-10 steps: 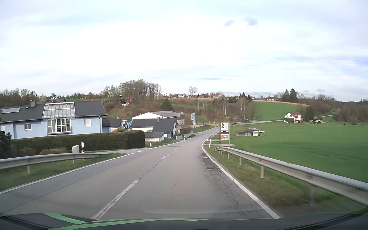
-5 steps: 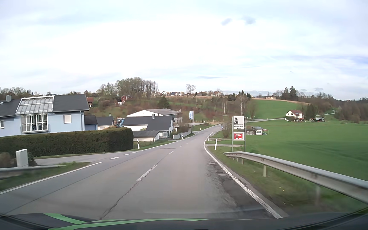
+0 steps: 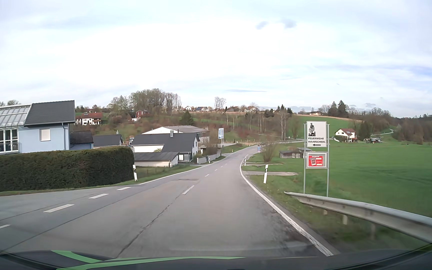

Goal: Follow the waypoints while adhering to traffic rules and regulations

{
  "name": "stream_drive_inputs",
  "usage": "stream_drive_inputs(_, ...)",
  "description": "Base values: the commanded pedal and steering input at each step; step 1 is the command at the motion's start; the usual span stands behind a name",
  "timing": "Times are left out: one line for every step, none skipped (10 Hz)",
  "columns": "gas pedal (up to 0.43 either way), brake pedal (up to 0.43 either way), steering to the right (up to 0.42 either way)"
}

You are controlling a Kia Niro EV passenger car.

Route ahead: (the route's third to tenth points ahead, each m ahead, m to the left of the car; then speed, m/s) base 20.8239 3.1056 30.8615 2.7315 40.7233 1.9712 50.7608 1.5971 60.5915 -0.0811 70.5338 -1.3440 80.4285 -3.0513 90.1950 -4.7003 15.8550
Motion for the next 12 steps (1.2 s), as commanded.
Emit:
stream_drive_inputs(0.000, 0.189, 0.013)
stream_drive_inputs(0.000, 0.189, 0.014)
stream_drive_inputs(0.000, 0.189, 0.015)
stream_drive_inputs(0.000, 0.183, 0.014)
stream_drive_inputs(0.000, 0.183, 0.015)
stream_drive_inputs(0.000, 0.183, 0.015)
stream_drive_inputs(0.000, 0.177, 0.015)
stream_drive_inputs(0.000, 0.171, 0.015)
stream_drive_inputs(0.000, 0.165, 0.015)
stream_drive_inputs(0.000, 0.159, 0.015)
stream_drive_inputs(0.000, 0.152, 0.014)
stream_drive_inputs(0.000, 0.140, 0.014)
